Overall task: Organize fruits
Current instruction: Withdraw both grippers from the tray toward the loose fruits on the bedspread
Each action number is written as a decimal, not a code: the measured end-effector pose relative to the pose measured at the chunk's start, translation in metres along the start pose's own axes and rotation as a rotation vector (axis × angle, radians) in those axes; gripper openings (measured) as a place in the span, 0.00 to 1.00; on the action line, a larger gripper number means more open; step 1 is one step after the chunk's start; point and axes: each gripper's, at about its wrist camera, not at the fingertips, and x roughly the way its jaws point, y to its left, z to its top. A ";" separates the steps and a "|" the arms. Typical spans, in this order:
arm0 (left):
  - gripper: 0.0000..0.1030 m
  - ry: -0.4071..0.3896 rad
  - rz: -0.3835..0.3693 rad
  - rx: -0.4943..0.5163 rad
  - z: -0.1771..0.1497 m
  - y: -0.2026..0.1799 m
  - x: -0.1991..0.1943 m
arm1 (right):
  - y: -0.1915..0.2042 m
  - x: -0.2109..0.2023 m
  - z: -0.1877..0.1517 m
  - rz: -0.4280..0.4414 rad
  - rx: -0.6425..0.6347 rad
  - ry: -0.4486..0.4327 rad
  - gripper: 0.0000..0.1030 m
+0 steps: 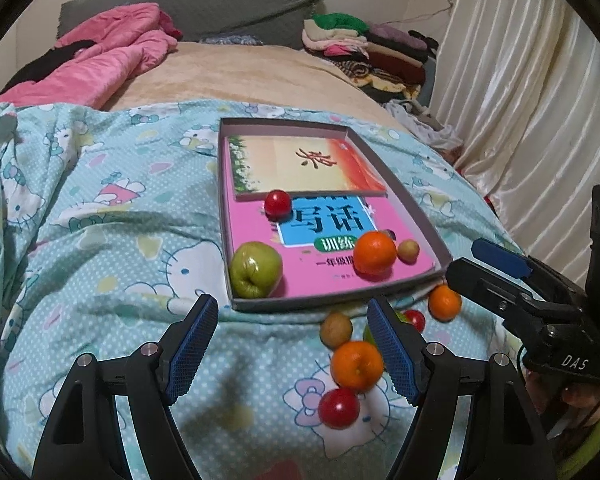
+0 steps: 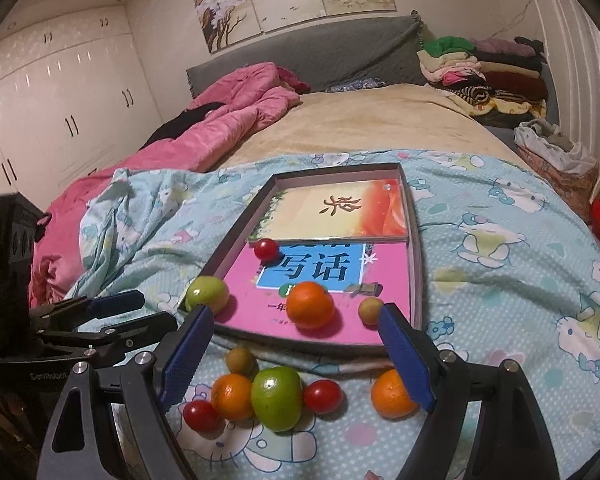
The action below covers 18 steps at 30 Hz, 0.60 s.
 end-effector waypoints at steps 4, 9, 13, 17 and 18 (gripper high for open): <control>0.76 0.016 -0.002 0.020 -0.006 -0.005 0.000 | 0.003 0.001 -0.004 -0.001 -0.004 0.023 0.81; 0.76 0.053 -0.016 0.046 -0.014 -0.010 0.002 | 0.003 0.000 -0.007 0.001 -0.003 0.031 0.81; 0.76 0.104 -0.016 0.054 -0.021 -0.013 0.008 | 0.004 0.001 -0.009 0.000 -0.003 0.045 0.81; 0.76 0.132 -0.023 0.079 -0.026 -0.018 0.012 | 0.004 0.002 -0.013 0.013 0.005 0.069 0.81; 0.76 0.135 -0.023 0.086 -0.027 -0.020 0.012 | 0.004 0.002 -0.014 0.014 0.005 0.074 0.81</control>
